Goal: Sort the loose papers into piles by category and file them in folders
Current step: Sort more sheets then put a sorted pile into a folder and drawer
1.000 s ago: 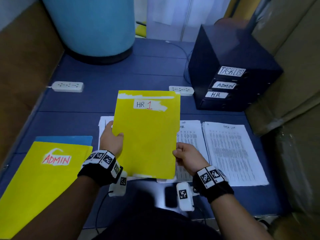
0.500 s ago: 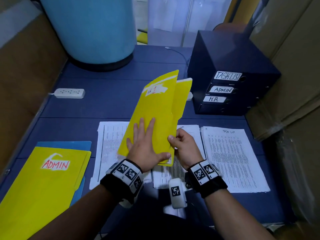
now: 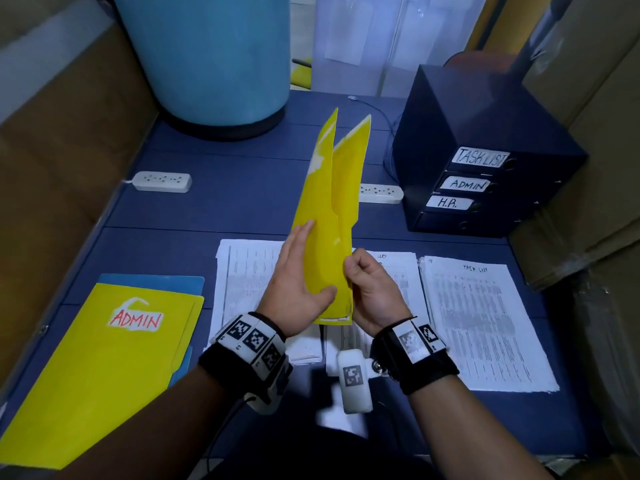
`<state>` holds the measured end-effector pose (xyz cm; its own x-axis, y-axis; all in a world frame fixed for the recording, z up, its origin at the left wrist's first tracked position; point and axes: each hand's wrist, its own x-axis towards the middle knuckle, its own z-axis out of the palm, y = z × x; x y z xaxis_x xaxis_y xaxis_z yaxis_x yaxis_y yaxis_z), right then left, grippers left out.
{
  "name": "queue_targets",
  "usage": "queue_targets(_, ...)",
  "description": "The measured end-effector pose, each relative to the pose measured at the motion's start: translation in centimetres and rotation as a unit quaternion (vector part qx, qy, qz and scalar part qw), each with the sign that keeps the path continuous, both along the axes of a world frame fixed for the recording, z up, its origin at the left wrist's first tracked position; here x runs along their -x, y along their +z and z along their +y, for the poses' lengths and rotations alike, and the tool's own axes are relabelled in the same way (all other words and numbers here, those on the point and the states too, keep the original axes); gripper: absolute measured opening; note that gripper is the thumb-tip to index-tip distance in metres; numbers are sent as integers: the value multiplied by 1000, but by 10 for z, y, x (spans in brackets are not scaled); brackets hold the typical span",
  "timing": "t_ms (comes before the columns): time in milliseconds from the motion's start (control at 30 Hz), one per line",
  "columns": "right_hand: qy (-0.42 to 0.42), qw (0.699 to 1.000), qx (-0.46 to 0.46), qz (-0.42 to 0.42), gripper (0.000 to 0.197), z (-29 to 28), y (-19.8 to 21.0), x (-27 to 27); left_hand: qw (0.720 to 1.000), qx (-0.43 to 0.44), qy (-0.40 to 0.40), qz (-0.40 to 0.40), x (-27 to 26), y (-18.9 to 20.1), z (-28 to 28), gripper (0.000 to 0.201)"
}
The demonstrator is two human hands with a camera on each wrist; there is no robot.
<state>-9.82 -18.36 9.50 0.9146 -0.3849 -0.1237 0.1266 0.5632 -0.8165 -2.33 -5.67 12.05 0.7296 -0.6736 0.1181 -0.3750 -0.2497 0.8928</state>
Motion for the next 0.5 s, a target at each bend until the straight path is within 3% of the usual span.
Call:
queue_targets(200, 4, 999, 48, 11, 26, 32, 13, -17, 999, -6, -21, 39, -4, 9, 21, 105)
queue_targets(333, 5, 999, 42, 14, 30, 36, 7, -24, 994, 40, -14, 98, -20, 13, 41, 76)
queue_targets(400, -23, 998, 46, 31, 40, 28, 2, -24, 994, 39, 40, 91, -32, 21, 58, 58)
queue_targets(500, -70, 996, 17, 46, 30, 14, 2, -19, 988, 44, 133, 72, -57, 33, 94, 43)
